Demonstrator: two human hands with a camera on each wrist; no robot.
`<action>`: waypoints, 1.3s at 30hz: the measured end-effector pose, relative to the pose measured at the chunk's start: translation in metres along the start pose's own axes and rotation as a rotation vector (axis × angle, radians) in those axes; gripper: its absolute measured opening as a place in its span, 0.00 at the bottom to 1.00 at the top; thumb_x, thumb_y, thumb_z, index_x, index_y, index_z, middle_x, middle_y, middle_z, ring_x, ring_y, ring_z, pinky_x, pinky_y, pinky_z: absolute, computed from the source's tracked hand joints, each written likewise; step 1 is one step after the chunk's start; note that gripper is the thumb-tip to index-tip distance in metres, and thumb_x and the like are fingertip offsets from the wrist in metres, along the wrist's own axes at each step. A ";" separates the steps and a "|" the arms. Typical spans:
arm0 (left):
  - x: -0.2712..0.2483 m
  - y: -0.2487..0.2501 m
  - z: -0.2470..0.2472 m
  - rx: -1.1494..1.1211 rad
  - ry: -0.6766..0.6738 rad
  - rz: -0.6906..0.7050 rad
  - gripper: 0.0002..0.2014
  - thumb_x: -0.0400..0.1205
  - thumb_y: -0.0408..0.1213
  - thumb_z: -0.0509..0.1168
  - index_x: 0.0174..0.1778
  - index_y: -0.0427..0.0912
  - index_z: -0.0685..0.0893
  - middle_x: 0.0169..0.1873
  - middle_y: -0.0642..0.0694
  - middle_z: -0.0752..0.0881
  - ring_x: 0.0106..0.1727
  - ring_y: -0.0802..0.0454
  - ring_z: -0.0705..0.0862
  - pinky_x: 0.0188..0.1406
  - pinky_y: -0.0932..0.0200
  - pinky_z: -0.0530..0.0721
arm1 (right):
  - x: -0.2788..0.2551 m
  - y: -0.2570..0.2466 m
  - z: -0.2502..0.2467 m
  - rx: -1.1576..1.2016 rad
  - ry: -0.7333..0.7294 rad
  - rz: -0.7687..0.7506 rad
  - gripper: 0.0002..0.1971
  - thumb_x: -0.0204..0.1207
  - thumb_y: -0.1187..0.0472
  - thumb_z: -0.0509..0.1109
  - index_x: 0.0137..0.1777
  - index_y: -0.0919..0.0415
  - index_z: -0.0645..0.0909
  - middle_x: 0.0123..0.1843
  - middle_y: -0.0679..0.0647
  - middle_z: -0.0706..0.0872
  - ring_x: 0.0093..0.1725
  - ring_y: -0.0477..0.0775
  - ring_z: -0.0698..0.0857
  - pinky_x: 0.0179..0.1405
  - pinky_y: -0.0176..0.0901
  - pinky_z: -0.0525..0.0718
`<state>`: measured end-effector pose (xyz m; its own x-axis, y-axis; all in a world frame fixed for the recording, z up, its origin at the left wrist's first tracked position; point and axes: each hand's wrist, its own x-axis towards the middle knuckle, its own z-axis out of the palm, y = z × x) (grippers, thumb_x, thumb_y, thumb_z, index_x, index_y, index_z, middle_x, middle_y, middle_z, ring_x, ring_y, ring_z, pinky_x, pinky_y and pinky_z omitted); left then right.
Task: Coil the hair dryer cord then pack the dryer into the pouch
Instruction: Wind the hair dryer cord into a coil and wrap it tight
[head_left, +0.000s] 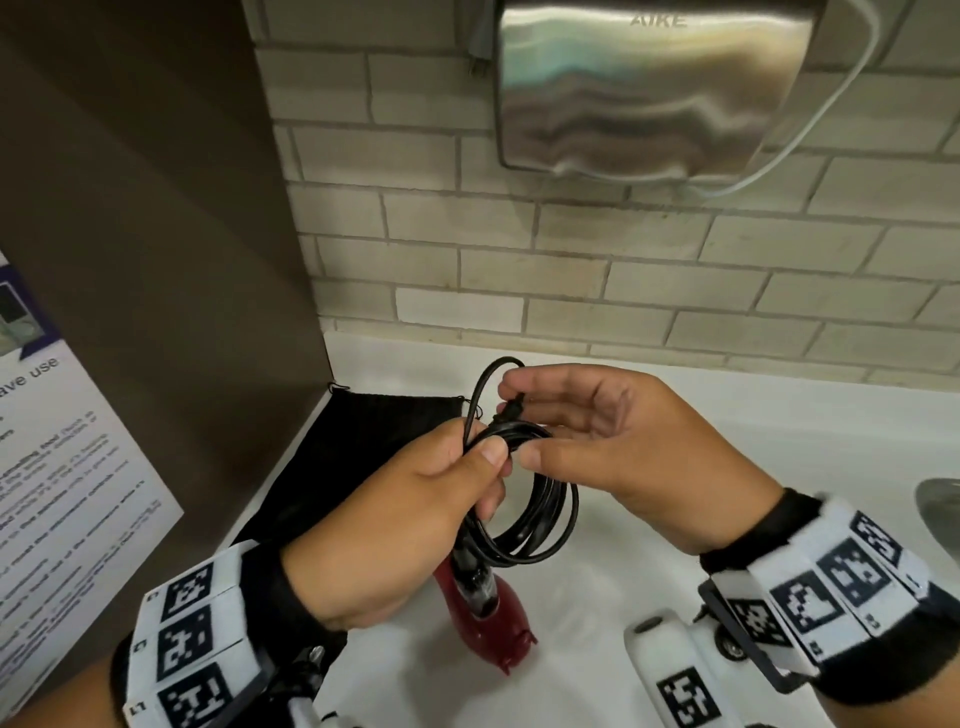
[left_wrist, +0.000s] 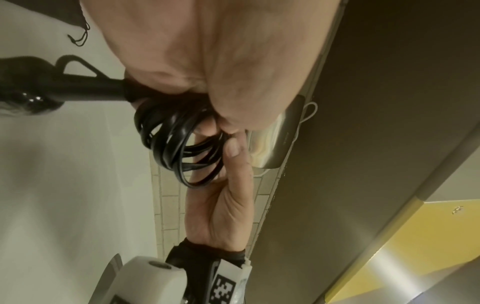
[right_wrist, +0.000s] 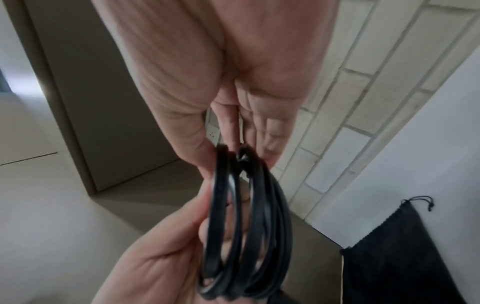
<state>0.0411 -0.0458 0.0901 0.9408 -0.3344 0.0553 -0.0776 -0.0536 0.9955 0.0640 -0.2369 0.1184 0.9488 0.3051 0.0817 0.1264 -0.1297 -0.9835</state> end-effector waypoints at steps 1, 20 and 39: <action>0.001 -0.002 -0.001 0.008 0.025 -0.002 0.13 0.89 0.45 0.58 0.43 0.42 0.79 0.29 0.53 0.76 0.36 0.55 0.74 0.44 0.56 0.72 | -0.001 0.002 -0.001 0.004 0.002 0.004 0.26 0.69 0.79 0.78 0.66 0.60 0.85 0.62 0.56 0.92 0.62 0.51 0.90 0.67 0.47 0.86; 0.012 -0.005 0.009 0.359 0.115 -0.006 0.18 0.90 0.49 0.54 0.48 0.39 0.81 0.41 0.39 0.87 0.44 0.41 0.85 0.55 0.35 0.84 | -0.013 0.019 0.023 0.261 -0.041 0.155 0.26 0.66 0.65 0.78 0.65 0.54 0.78 0.46 0.56 0.87 0.31 0.49 0.82 0.39 0.44 0.81; 0.008 0.005 -0.024 0.545 0.156 -0.049 0.17 0.89 0.49 0.57 0.39 0.43 0.78 0.38 0.36 0.83 0.36 0.52 0.78 0.38 0.63 0.75 | -0.072 -0.034 -0.051 -1.114 -0.099 0.003 0.16 0.77 0.34 0.42 0.55 0.28 0.69 0.47 0.39 0.82 0.42 0.48 0.82 0.35 0.45 0.83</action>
<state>0.0565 -0.0263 0.0973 0.9820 -0.1786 0.0623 -0.1531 -0.5573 0.8161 0.0056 -0.3026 0.1545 0.9288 0.3702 0.0175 0.3595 -0.8884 -0.2854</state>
